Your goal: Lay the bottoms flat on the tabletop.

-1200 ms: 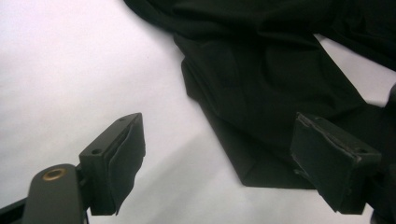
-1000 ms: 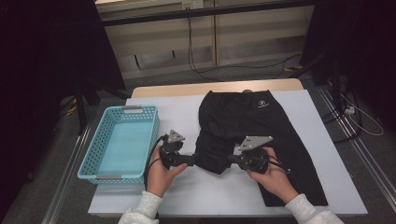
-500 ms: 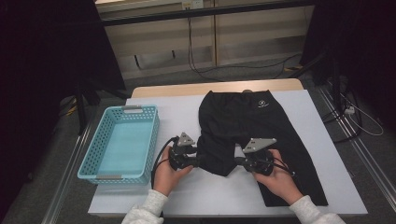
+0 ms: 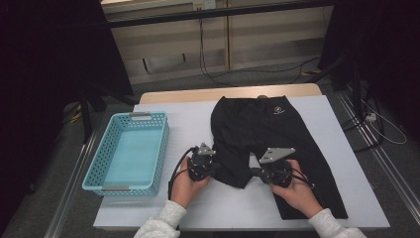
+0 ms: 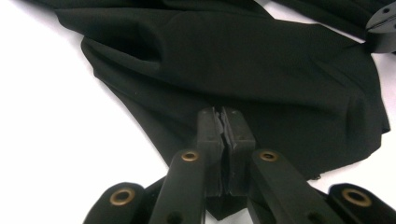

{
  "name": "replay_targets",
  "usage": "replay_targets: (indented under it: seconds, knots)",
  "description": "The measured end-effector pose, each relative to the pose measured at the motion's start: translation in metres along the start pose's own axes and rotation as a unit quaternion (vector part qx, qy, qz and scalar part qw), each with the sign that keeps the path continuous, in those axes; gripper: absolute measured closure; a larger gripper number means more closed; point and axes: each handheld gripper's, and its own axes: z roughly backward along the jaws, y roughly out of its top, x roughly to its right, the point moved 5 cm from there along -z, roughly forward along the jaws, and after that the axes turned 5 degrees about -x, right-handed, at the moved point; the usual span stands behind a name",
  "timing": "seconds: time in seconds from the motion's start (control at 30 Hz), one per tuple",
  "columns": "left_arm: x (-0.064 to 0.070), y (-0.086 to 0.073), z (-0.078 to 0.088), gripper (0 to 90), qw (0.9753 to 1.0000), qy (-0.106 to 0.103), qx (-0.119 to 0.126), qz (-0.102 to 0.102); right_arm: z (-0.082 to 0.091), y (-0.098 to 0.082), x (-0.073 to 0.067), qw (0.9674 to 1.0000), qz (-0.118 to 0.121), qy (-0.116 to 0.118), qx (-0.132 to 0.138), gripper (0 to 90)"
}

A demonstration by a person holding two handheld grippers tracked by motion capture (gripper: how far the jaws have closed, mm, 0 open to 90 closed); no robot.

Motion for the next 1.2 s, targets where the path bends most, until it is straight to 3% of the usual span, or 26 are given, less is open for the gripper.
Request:
replay_targets:
  seconds: [0.07, 0.13, 0.27, 0.4, 0.53, 0.6, 0.83, 1.1, 1.2]
  knots:
    - [0.0, 0.001, 0.0, 88.4, 1.0, -0.002, 0.003, 0.007, 0.0, 0.0, 0.0, 1.0, 0.001, 0.001, -0.001, 90.0]
    - [0.001, 0.003, 0.005, 88.7, 0.9996, -0.018, 0.009, 0.021, 0.0, 0.0, 0.0, 1.0, 0.002, 0.003, -0.002, 90.0]
    - [-0.001, 0.007, 0.03, 88.5, 0.9982, -0.026, 0.038, 0.037, 0.002, 0.0, 0.002, 1.0, -0.001, 0.0, -0.001, 90.0]
    - [-0.012, 0.002, 0.046, 88.6, 0.996, -0.03, 0.055, 0.064, 0.004, -0.002, 0.005, 1.0, -0.005, -0.002, -0.003, 90.0]
    - [-0.017, -0.004, 0.051, 88.3, 0.9956, -0.024, 0.051, 0.074, 0.005, -0.002, 0.005, 1.0, 0.003, -0.007, -0.005, 90.0]
    - [-0.019, -0.005, 0.053, 87.9, 0.9959, -0.012, 0.052, 0.074, 0.004, -0.003, 0.005, 0.9999, 0.004, -0.007, -0.007, 90.0]
    - [-0.019, -0.008, 0.046, 87.4, 0.9962, -0.015, 0.038, 0.077, 0.001, 0.003, -0.007, 0.9996, 0.007, 0.023, 0.012, 88.9]
    - [-0.024, -0.008, 0.042, 87.8, 0.9957, -0.01, 0.035, 0.086, -0.011, 0.01, -0.033, 0.9976, 0.044, 0.052, 0.01, 56.9]
    - [-0.023, -0.008, 0.042, 88.0, 0.9956, -0.008, 0.035, 0.086, -0.017, 0.01, -0.042, 0.9966, 0.056, 0.062, 0.004, 48.8]
